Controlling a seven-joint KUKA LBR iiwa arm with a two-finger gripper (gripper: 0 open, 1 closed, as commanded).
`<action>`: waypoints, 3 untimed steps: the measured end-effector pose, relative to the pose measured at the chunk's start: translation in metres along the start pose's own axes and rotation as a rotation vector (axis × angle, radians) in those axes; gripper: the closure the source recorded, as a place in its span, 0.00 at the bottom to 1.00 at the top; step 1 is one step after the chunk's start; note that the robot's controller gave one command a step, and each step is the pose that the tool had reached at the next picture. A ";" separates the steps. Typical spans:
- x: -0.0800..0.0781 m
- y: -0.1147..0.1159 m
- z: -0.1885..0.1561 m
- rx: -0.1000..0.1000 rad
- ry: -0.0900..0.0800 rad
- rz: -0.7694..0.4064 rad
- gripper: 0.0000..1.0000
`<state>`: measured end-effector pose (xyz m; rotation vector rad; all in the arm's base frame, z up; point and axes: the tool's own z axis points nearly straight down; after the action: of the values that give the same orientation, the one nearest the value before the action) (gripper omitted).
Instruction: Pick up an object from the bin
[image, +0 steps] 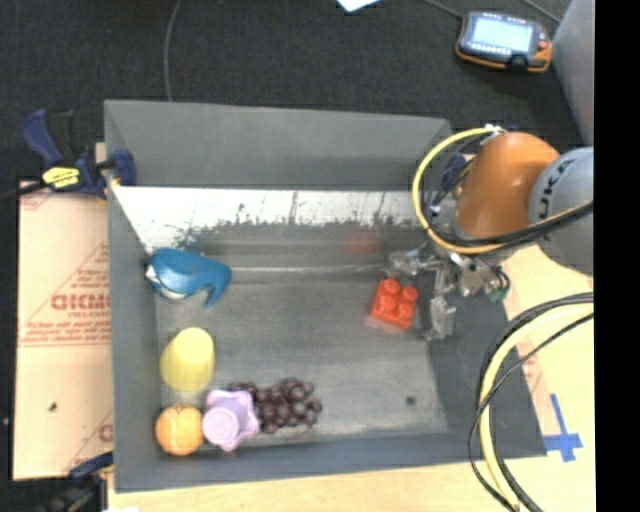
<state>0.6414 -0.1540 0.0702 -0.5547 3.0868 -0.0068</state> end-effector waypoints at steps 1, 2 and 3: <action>-0.008 -0.008 -0.068 0.003 -0.003 -0.025 0.00; -0.012 0.006 -0.031 -0.003 0.003 0.042 0.00; 0.002 0.028 -0.001 0.002 -0.009 0.275 0.00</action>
Offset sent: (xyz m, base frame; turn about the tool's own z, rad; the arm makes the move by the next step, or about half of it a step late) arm 0.0076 0.0101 0.0298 0.0423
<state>0.6294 -0.1282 0.0705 -0.1263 3.1239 -0.0058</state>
